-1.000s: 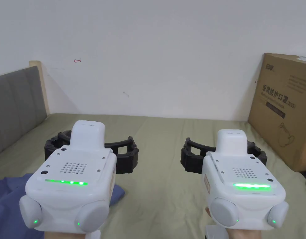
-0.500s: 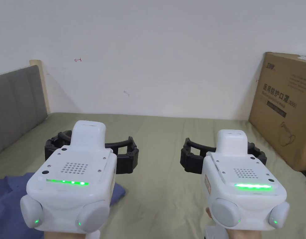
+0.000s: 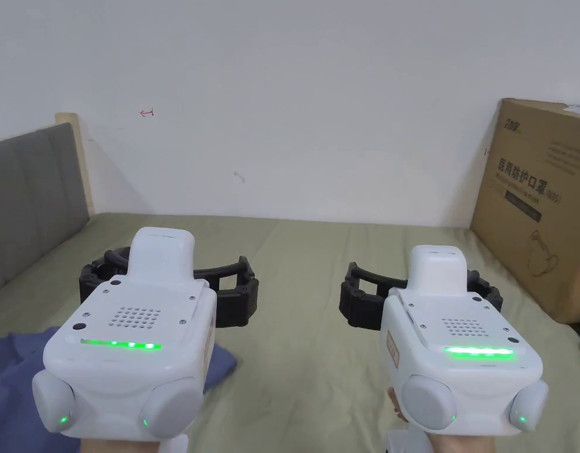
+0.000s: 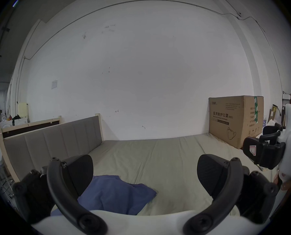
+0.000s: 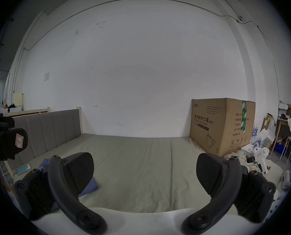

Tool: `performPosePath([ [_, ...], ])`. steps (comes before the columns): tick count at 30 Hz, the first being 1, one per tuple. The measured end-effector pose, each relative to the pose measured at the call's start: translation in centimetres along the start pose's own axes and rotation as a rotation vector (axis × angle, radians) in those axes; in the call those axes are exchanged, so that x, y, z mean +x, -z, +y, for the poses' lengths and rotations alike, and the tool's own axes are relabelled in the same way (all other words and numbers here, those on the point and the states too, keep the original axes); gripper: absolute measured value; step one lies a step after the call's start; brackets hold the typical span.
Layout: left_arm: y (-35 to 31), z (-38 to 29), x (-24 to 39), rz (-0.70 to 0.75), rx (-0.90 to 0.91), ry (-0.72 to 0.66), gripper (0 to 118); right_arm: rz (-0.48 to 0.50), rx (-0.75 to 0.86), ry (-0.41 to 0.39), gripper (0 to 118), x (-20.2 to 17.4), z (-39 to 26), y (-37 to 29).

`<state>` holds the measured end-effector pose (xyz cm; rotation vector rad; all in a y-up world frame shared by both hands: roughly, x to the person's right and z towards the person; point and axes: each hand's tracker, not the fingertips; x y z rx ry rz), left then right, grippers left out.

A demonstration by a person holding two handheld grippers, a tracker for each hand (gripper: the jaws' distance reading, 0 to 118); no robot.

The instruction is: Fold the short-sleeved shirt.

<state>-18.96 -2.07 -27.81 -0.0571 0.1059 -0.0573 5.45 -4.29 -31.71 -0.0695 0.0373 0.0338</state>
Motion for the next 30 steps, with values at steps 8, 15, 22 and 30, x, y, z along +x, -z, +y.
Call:
performPosePath([
  [8, 0.03, 0.10, 0.26, -0.002, 0.012, 0.031, 118, -0.021, 0.021, -0.021, 118, -0.29, -0.09, -0.09],
  [15, 0.06, 0.11, 0.33, -0.003, -0.012, 0.025, 118, -0.011, 0.007, -0.016, 118, -0.07, 0.02, -0.25],
  [22, -0.34, 0.07, 0.50, -0.011, 0.006, 0.032, 70, -0.037, 0.015, -0.024, 71, -0.19, 0.41, -0.81],
  [30, 0.17, -0.66, 0.40, -0.030, -0.026, 0.015, 0, -0.078, 0.001, 0.016, 1, 0.34, -0.14, -0.53],
])
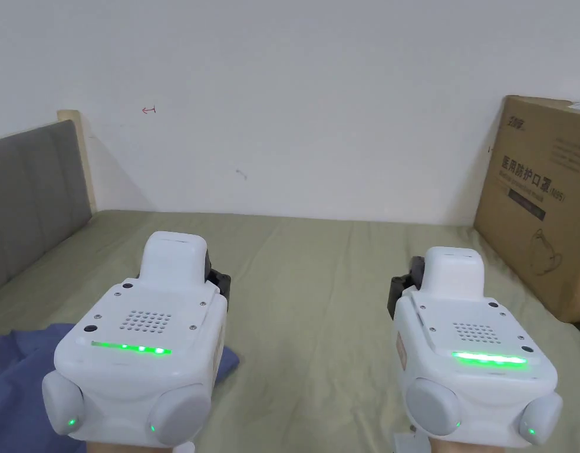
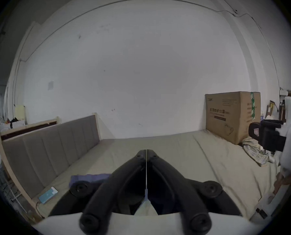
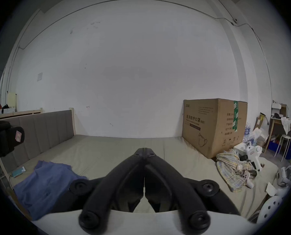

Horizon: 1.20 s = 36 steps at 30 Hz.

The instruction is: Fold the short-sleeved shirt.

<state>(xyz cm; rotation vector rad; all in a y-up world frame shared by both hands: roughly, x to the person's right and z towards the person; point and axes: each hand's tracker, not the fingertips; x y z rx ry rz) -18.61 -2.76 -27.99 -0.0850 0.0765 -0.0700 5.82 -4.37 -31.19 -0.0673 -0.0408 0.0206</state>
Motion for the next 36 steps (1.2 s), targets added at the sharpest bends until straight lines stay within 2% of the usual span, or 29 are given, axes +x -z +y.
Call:
performPosePath([
  [5, -0.1, 0.1, -0.8, 0.001, -0.009, -0.037, 0, 0.025, -0.024, 0.015, 1, 0.1, 0.0, 0.2],
  [10, -0.8, 0.5, -2.9, 0.078, -0.005, -0.028, 0, 0.079, -0.026, -0.017, 1, -2.0, 0.5, 0.8],
  [14, -2.3, 0.3, -6.6, 0.189, -0.032, -0.028, 0, 0.213, -0.045, 0.004, 1, -5.6, 0.8, 1.8],
  [19, -5.0, -0.3, -12.2, 0.350, -0.070, -0.039, 0, 0.382, -0.056, -0.017, 1, -12.0, 0.5, 2.4],
  [23, -6.4, -0.9, -15.3, 0.416, -0.113, -0.061, 0, 0.479, -0.096, -0.032, 1, -16.2, -0.4, 2.4],
  [30, -5.2, -3.1, -17.9, 0.442, -0.212, -0.097, 0, 0.543, -0.152, -0.066, 1, -19.4, -2.2, 2.6],
  [36, 1.2, -8.5, -18.9, 0.308, -0.451, -0.215, 0, 0.538, -0.238, -0.086, 1, -19.6, -4.8, 4.3],
])
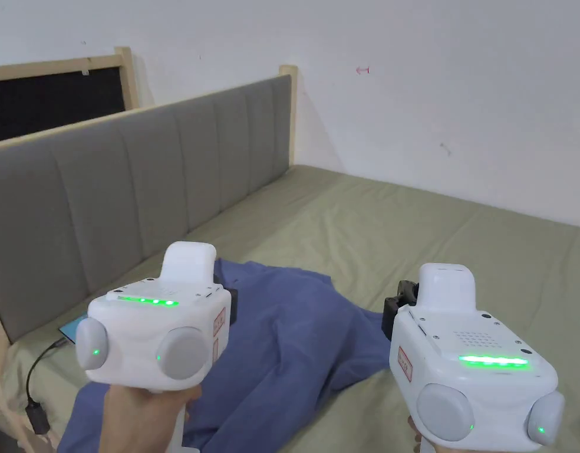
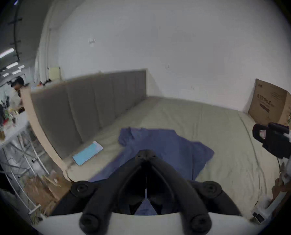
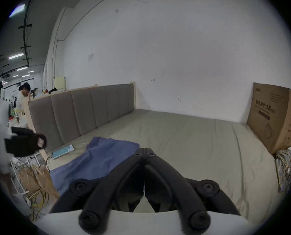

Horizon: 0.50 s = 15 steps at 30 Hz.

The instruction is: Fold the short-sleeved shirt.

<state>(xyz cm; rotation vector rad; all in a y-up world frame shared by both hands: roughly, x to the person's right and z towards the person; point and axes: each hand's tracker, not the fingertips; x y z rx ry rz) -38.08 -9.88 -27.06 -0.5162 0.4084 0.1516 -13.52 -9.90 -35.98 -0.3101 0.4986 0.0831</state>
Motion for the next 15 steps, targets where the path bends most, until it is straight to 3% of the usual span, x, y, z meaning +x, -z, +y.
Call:
performPosePath([
  [5, 8.7, -3.5, 1.1, -0.041, -0.232, 0.011, 0, -0.010, -0.096, 0.016, 1, 1.1, -2.6, 2.8],
  [7, 11.8, -4.7, 1.6, -0.041, -0.323, 0.020, 14, -0.016, -0.135, 0.018, 1, 1.6, -3.7, 4.2],
  [8, 13.3, -5.3, 1.8, -0.055, -0.364, 0.034, 14, -0.019, -0.154, 0.015, 1, 1.8, -4.2, 4.9],
  [9, 14.6, -5.9, 1.9, -0.075, -0.398, 0.028, 39, -0.023, -0.175, 0.013, 1, 2.0, -4.7, 5.6],
  [10, 15.6, -6.4, 2.1, -0.081, -0.435, 0.031, 86, -0.022, -0.192, 0.013, 1, 2.2, -5.0, 6.1],
  [11, 16.4, -6.8, 2.3, -0.095, -0.418, 0.026, 104, -0.024, -0.205, 0.011, 1, 2.4, -5.4, 6.6],
  [15, 18.8, -7.3, 3.6, -0.082, -0.437, 0.043, 105, -0.033, -0.245, 0.021, 1, 3.0, -6.5, 8.1],
])
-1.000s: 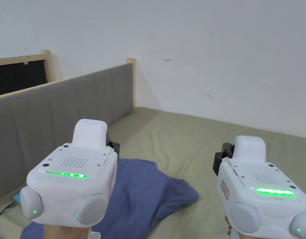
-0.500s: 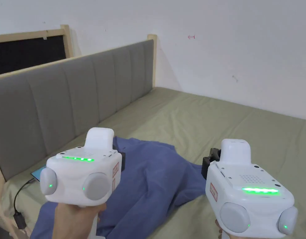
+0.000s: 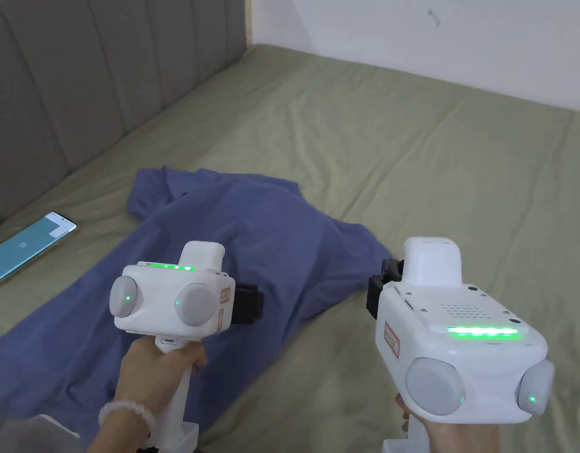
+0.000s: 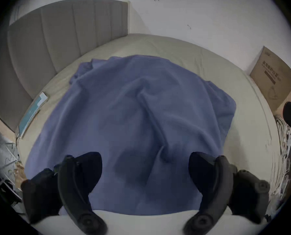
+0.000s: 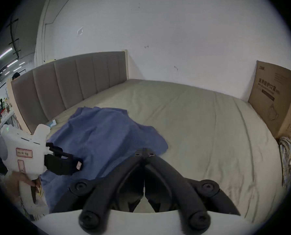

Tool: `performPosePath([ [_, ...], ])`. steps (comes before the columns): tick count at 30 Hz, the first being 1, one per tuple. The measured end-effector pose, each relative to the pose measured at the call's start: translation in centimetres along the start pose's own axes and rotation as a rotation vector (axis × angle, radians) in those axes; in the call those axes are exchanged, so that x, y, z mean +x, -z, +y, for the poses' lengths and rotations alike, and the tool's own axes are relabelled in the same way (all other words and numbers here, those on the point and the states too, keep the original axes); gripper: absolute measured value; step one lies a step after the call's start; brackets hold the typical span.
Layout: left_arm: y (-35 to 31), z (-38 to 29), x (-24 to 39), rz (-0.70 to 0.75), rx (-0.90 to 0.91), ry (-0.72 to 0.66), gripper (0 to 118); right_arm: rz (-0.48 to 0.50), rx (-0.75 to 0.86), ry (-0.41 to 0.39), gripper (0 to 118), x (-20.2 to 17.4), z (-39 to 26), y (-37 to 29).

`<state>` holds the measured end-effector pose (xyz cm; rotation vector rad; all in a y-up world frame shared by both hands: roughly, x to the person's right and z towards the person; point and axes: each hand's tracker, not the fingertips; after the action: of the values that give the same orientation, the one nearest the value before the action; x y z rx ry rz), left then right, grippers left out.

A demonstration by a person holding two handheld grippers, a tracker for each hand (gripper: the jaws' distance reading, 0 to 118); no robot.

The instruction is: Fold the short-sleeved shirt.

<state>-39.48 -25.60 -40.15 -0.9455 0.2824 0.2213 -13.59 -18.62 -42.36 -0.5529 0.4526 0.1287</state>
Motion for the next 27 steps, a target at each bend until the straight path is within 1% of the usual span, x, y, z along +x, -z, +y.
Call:
performPosePath([
  [4, 3.1, -0.1, 0.7, 0.001, -0.104, 0.012, 108, 0.010, -0.033, 0.037, 1, 0.6, -0.6, 1.1],
  [5, 2.9, 0.0, 0.8, 0.004, -0.085, 0.009, 107, 0.010, -0.040, 0.043, 1, 0.8, -0.7, 1.3],
  [6, 2.5, 0.3, 0.8, 0.004, -0.090, 0.004, 103, 0.013, -0.049, 0.048, 1, 0.9, -0.8, 1.4],
  [7, 2.0, 0.5, 0.3, -0.007, -0.086, -0.007, 74, 0.019, -0.056, 0.053, 1, 1.0, -0.9, 1.5],
  [8, 1.5, 0.9, 0.2, 0.024, -0.061, -0.020, 38, 0.025, -0.059, 0.058, 1, 1.2, -1.0, 1.5],
  [9, 1.4, 1.1, 0.0, 0.040, -0.030, -0.025, 5, 0.026, -0.064, 0.063, 1, 1.3, -1.1, 1.6],
  [10, 1.8, 1.3, -0.2, 0.050, -0.045, -0.053, 2, 0.024, -0.068, 0.068, 1, 1.3, -1.2, 1.5],
  [11, 1.9, 1.2, -0.7, -0.002, -0.096, -0.083, 2, 0.018, -0.069, 0.079, 1, 1.4, -1.2, 1.4],
  [13, 1.4, 1.2, -0.9, -0.011, -0.085, -0.091, 2, 0.025, -0.072, 0.097, 1, 1.7, -1.3, 1.0],
  [16, 0.0, 1.5, -1.2, -0.053, -0.084, -0.130, 2, 0.013, -0.070, 0.089, 1, 2.2, -1.4, 0.3],
  [18, -1.6, 1.8, -1.3, -0.123, -0.063, -0.184, 2, -0.006, -0.065, 0.092, 1, 2.8, -1.3, -0.5],
  [20, -3.5, 2.4, -1.1, -0.183, -0.024, -0.208, 2, -0.012, -0.060, 0.115, 1, 3.7, -1.2, -1.3],
  [23, -6.2, 4.1, 0.7, -0.183, 0.025, -0.124, 2, -0.039, -0.038, 0.155, 1, 5.3, -0.9, -3.0],
  [27, -9.9, 7.0, 5.6, -0.293, 0.110, -0.070, 2, -0.105, 0.025, 0.182, 1, 8.2, -0.2, -6.6],
])
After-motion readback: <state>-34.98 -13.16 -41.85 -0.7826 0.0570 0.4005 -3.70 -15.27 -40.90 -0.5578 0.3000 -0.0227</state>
